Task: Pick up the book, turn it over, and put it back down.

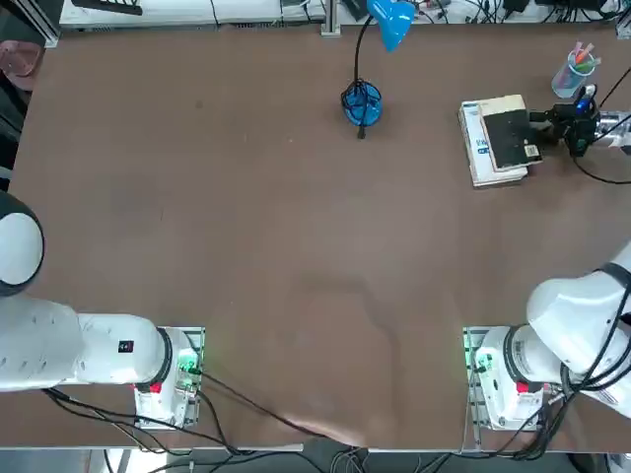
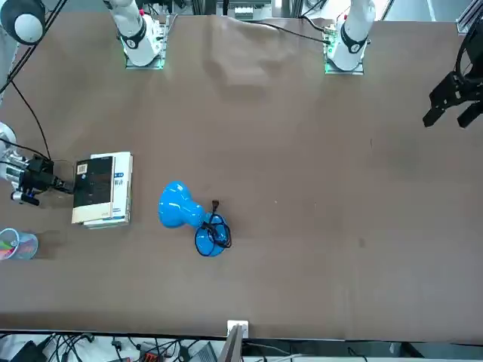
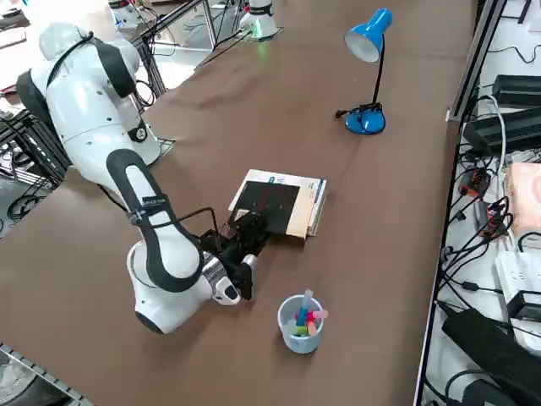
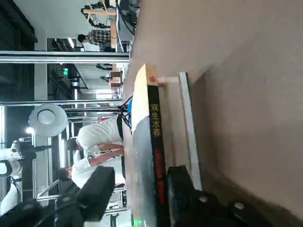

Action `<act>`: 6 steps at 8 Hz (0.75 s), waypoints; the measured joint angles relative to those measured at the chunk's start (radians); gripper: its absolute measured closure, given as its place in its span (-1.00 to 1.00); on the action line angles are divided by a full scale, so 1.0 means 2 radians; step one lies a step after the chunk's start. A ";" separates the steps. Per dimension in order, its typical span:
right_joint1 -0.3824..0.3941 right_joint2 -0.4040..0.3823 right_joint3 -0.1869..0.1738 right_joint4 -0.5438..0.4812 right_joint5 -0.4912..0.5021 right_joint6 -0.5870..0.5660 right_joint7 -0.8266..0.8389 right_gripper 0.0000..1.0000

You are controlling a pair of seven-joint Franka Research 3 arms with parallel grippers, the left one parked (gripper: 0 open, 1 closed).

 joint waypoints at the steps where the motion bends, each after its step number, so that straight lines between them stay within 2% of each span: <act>1: -0.001 0.000 0.000 0.000 0.002 -0.003 -0.001 -0.10; 2: -0.001 0.001 0.000 0.000 0.003 -0.006 -0.001 0.25; 3: -0.002 0.001 0.000 0.000 0.003 -0.008 -0.001 0.33; 4: -0.003 0.001 0.000 0.001 0.004 -0.013 -0.001 0.73; 6: -0.004 0.001 0.000 0.013 0.006 -0.029 0.004 0.81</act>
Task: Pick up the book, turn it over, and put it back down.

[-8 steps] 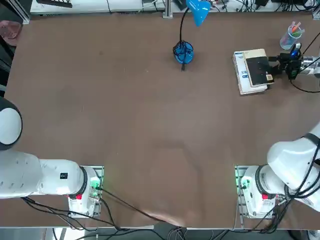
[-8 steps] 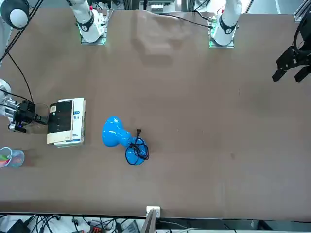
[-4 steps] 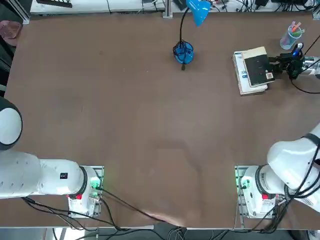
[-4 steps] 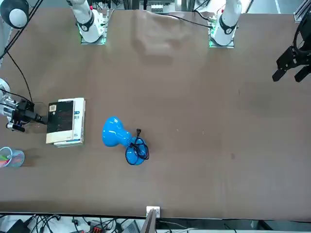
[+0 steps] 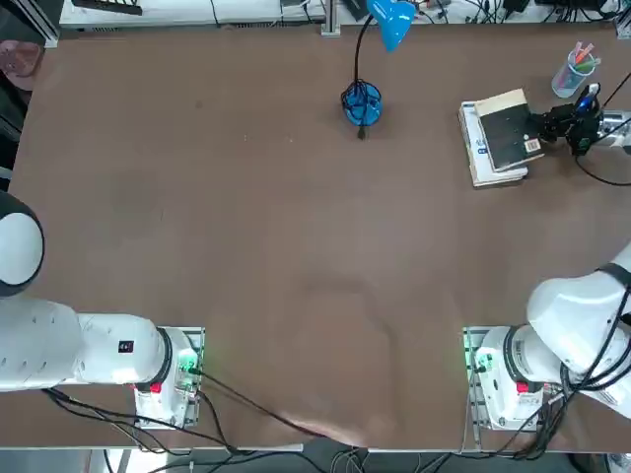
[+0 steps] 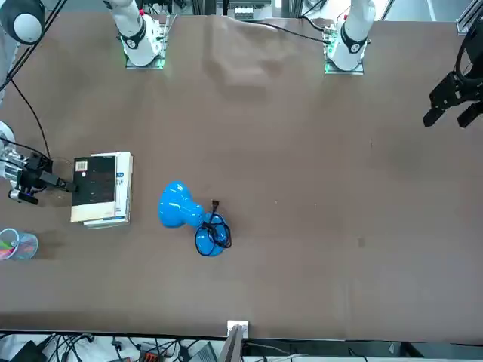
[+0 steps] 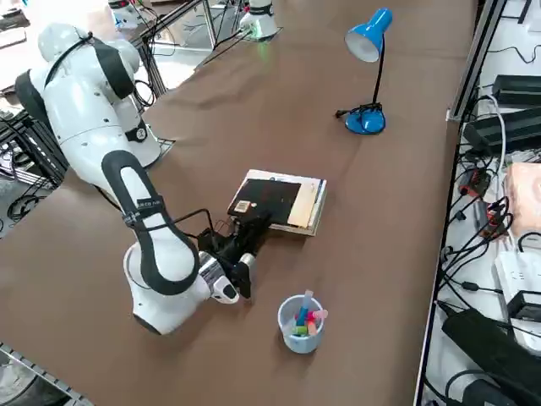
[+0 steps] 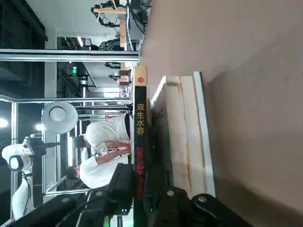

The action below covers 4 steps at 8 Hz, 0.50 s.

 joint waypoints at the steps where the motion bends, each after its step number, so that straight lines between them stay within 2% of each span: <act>1: 0.000 0.000 0.000 0.019 0.000 -0.015 0.014 0.81; 3: -0.001 -0.013 -0.002 0.071 -0.021 -0.036 0.052 0.81; 4: 0.000 -0.029 -0.001 0.094 -0.054 -0.040 0.073 0.81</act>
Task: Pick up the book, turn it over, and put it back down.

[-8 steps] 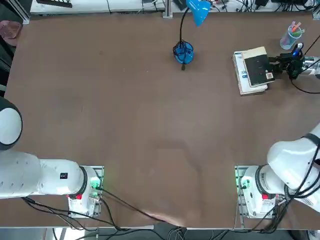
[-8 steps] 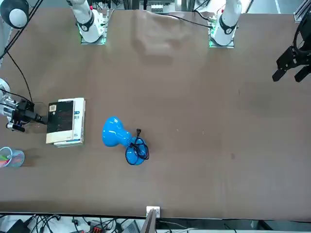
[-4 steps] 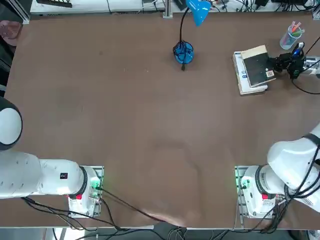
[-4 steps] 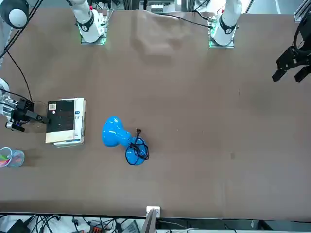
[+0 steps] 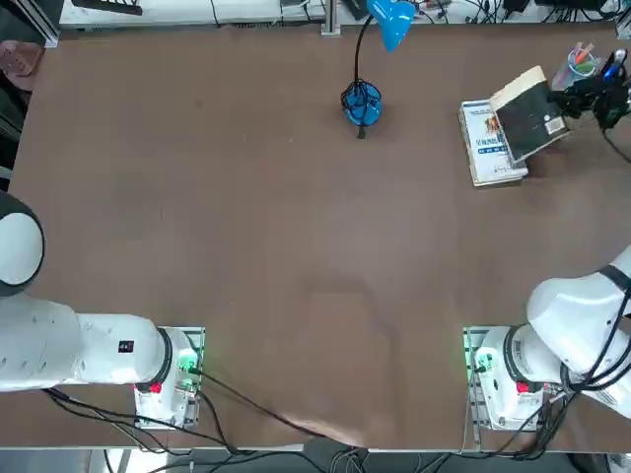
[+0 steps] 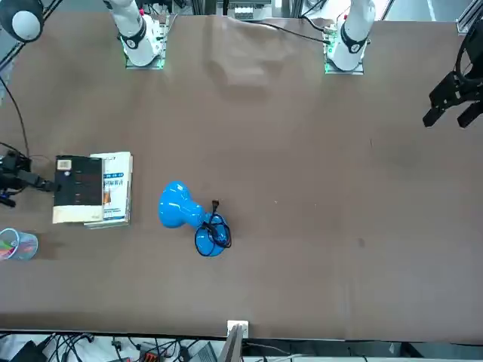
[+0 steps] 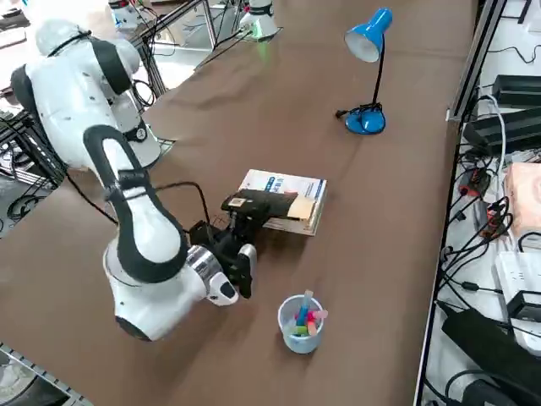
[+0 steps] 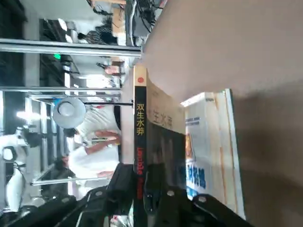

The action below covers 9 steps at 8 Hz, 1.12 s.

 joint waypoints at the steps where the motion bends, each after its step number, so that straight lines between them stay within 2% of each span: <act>1: 0.004 -0.021 0.003 0.019 -0.038 -0.003 0.019 0.81; 3: 0.033 -0.080 0.005 0.039 -0.144 0.002 0.038 0.81; 5: 0.090 -0.147 0.009 0.039 -0.304 0.038 0.047 0.81; 7: 0.164 -0.208 0.009 0.003 -0.455 0.085 0.078 0.81; 9: 0.239 -0.260 0.011 -0.063 -0.582 0.128 0.157 0.81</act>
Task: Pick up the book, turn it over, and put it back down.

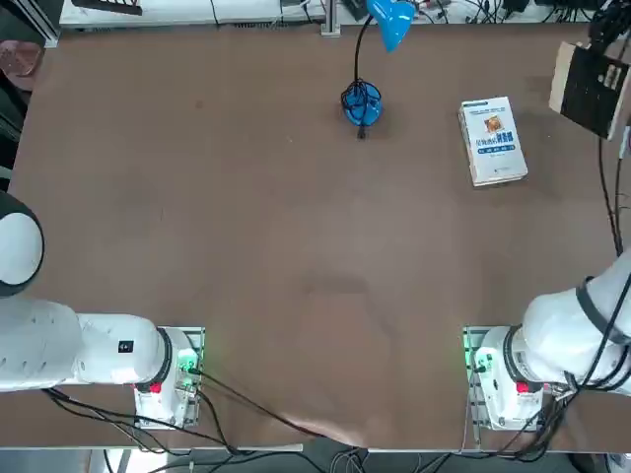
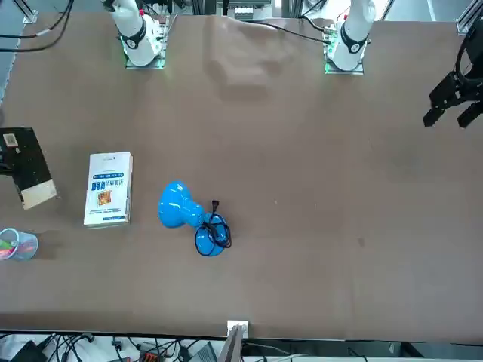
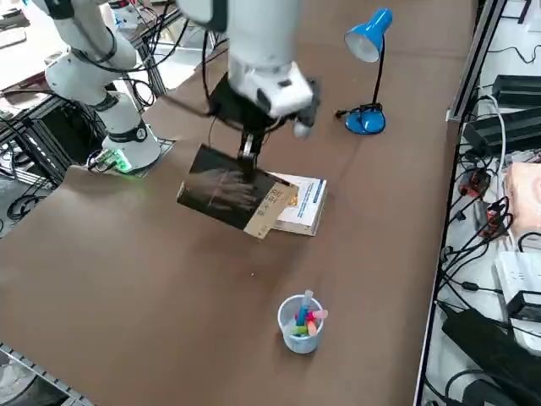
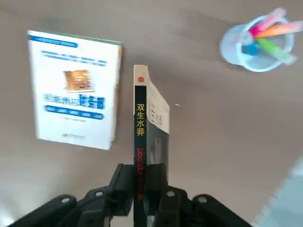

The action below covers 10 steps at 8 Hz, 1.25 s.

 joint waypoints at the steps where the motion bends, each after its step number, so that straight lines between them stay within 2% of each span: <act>1: 0.044 -0.026 0.001 -0.048 -0.057 0.029 0.064 0.81; 3: 0.131 -0.069 0.003 -0.162 -0.168 0.084 0.220 0.81; 6: 0.240 -0.071 0.004 -0.287 -0.357 0.114 0.449 0.81; 8: 0.273 -0.058 0.003 -0.348 -0.474 0.136 0.567 0.81; 10: 0.304 -0.035 0.003 -0.377 -0.528 0.143 0.650 0.81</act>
